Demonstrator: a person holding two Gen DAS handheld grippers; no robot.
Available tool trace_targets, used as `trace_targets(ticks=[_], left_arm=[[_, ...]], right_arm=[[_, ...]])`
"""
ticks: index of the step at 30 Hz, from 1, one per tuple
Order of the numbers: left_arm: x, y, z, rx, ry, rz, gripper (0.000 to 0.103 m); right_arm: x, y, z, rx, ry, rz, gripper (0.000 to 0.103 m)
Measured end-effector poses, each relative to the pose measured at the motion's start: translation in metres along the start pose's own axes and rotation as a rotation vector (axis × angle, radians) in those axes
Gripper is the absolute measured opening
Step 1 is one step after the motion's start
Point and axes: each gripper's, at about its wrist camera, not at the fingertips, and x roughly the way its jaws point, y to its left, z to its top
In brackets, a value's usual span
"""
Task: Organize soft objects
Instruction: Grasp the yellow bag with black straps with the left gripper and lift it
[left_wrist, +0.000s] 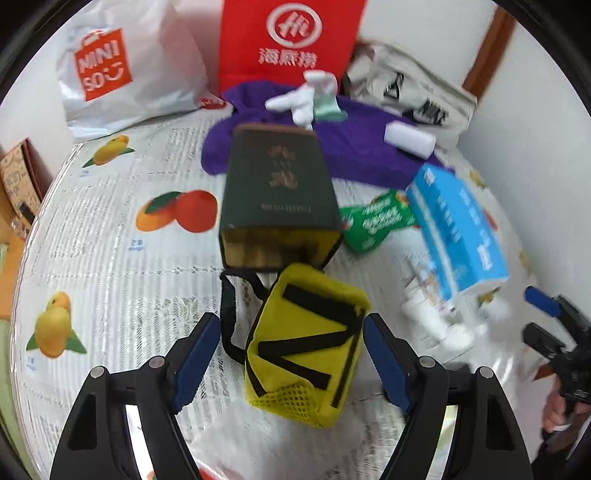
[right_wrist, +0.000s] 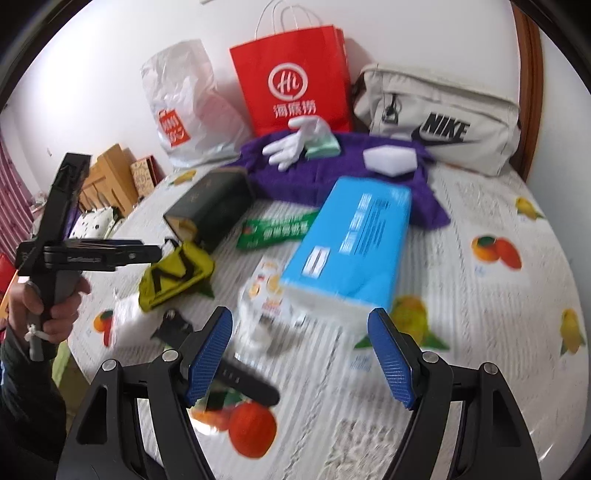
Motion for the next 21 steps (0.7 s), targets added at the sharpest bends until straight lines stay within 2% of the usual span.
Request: trace_targets(ticks=[5, 6, 9, 14, 15, 17, 19, 21], left_arm=[[0.034, -0.005, -0.007, 0.066, 0.069, 0.024, 0.087], [0.034, -0.006, -0.009, 0.077, 0.053, 0.028, 0.093], [0.036, -0.011, -0.011, 0.111, 0.047, 0.025, 0.098], [0.038, -0.019, -0.013, 0.155, 0.034, 0.052, 0.099], [0.037, -0.017, -0.013, 0.149, 0.025, 0.047, 0.098], [0.034, -0.015, -0.013, 0.151, 0.007, 0.042, 0.085], [0.028, -0.014, -0.015, 0.143, -0.001, 0.042, 0.064], [0.027, -0.012, -0.014, 0.131, 0.0, 0.02, 0.057]], right_arm=[[0.001, 0.006, -0.009, 0.002, 0.012, 0.01, 0.075], [0.001, 0.008, -0.011, 0.006, 0.012, 0.026, 0.075], [0.004, 0.014, -0.012, -0.004, 0.017, 0.065, 0.075], [0.02, 0.037, -0.017, -0.093, 0.044, 0.111, 0.075], [0.022, 0.041, -0.018, -0.111, 0.05, 0.119, 0.075], [0.025, 0.049, -0.021, -0.144, 0.054, 0.127, 0.075], [0.027, 0.056, -0.025, -0.168, 0.053, 0.139, 0.075], [0.027, 0.061, -0.027, -0.184, 0.042, 0.163, 0.075]])
